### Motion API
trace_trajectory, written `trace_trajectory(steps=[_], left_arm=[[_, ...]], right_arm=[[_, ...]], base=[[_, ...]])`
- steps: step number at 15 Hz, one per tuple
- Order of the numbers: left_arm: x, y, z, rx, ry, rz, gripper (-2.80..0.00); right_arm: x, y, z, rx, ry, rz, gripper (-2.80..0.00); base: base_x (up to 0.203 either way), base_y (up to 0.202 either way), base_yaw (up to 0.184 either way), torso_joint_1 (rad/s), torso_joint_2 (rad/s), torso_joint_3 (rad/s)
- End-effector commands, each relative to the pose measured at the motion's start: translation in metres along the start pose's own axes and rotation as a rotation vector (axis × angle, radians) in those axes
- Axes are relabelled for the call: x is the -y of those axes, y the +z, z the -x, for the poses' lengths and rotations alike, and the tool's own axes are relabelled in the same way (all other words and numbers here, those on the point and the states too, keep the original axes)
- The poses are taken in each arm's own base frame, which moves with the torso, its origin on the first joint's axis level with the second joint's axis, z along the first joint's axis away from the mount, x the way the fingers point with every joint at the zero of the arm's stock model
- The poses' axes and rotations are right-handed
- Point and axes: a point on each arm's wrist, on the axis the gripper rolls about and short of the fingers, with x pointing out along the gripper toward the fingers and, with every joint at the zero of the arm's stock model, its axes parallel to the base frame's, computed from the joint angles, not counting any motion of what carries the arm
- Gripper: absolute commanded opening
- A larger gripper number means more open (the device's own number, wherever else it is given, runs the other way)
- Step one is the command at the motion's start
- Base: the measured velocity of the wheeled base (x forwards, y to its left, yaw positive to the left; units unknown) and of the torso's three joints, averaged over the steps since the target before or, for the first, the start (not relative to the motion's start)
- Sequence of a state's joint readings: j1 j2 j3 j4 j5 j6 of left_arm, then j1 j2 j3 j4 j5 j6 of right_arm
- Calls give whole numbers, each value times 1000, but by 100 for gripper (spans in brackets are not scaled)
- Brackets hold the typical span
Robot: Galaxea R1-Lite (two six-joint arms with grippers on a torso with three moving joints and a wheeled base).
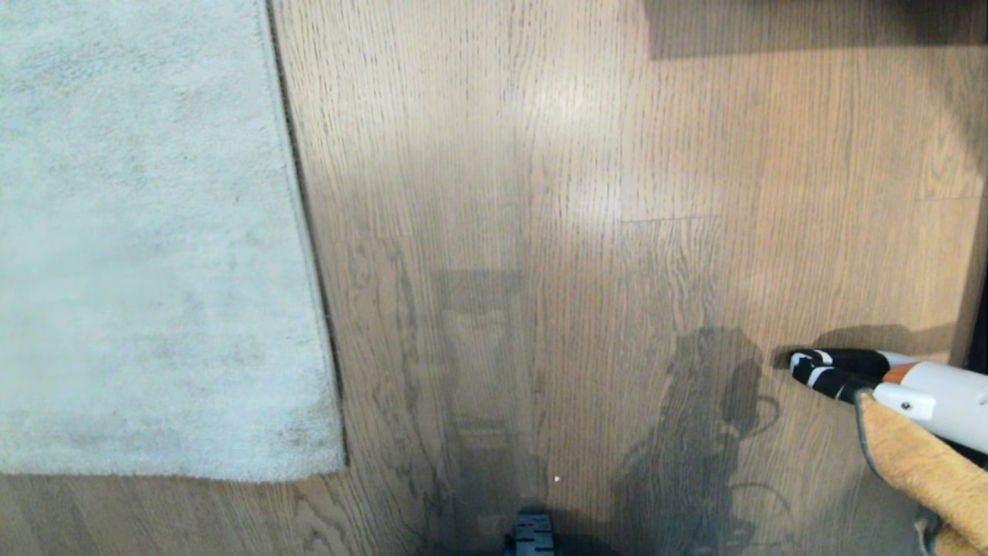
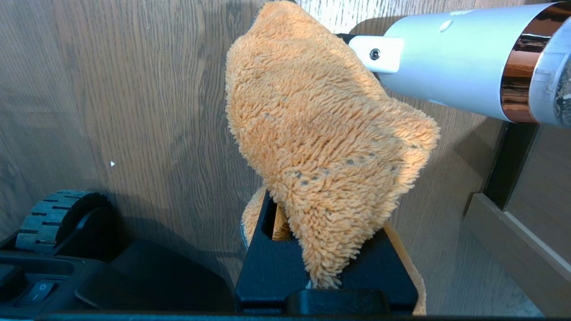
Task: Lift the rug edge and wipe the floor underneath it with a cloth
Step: Put down the rag
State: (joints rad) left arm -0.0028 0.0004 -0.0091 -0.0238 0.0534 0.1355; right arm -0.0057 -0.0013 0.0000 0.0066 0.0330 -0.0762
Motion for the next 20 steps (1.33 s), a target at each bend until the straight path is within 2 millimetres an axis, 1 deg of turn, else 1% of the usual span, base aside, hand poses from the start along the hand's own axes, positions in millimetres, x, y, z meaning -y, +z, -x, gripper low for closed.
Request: trace_trajectory(steps=[1,9,11,15,18,20], left_arm=[[0,0,0,1,0,-1,-280],[0,0,0,1,0,-1,-280],[0,0,0,1,0,-1,-280],[0,0,0,1,0,-1,-280],[0,0,0,1,0,-1,-280],[0,0,0,1,0,1,-280]], right_arm=[[0,0,0,-2,1,1,-280],[0,0,0,-1,0,5,-280],[0,0,0,2,1,45,-280],[0,2,-1,-8,2,67,-280],[1,15,-15,-87,39,65,-280],[2,29,-33,-141,95,60,-280]], base=[[0,0,0,0,0,0],[0,0,0,0,0,0],[0,0,0,0,0,0],[0,0,0,0,0,0],[0,0,0,0,0,0],[0,0,0,0,0,0]])
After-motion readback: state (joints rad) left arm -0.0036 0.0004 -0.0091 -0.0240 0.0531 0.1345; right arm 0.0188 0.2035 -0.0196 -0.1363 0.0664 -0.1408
